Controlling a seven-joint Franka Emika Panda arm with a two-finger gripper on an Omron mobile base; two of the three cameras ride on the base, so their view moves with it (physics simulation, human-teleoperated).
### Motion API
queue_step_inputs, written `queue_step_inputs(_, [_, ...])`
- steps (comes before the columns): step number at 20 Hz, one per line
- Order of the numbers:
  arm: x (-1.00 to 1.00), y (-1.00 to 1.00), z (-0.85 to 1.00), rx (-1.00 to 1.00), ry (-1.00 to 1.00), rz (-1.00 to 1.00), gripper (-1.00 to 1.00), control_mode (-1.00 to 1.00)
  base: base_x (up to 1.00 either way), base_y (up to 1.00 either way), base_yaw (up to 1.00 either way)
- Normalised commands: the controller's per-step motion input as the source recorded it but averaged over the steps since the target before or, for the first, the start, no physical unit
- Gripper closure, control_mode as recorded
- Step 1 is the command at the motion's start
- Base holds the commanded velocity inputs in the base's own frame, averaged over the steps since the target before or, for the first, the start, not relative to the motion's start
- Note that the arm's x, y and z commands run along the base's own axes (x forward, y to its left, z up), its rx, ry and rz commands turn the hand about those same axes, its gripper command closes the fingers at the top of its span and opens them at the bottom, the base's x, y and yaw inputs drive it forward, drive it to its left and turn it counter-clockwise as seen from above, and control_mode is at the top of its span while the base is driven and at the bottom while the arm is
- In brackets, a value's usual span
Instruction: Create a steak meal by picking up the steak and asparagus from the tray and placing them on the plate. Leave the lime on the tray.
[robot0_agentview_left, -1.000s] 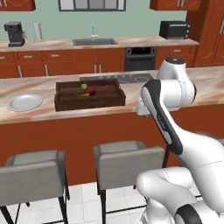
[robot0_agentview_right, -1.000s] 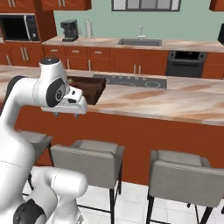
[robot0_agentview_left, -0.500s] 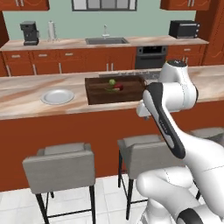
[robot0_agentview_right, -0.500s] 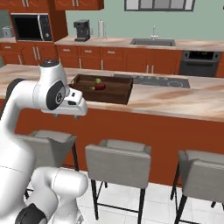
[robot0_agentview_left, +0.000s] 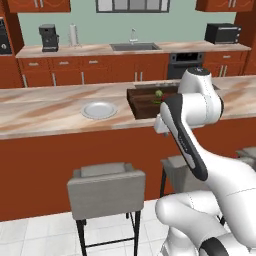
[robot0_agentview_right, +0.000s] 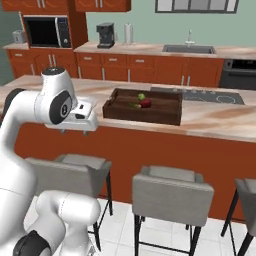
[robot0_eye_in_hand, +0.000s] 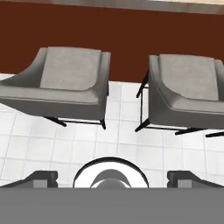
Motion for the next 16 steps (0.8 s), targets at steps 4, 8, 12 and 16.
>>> queue_step_inputs(4, [0.0,0.0,0.0,0.0,0.0,0.0,-1.0,1.0,0.65,0.0,0.0])
queue_step_inputs(8, [0.0,0.0,0.0,0.0,0.0,0.0,-1.0,1.0,0.78,-0.02,0.0])
queue_step_inputs(12, [0.0,0.0,0.0,0.0,0.0,0.0,-1.0,1.0,0.89,-0.16,0.0])
queue_step_inputs(16, [0.0,0.0,0.0,0.0,0.0,0.0,-1.0,1.0,0.95,-0.37,0.02])
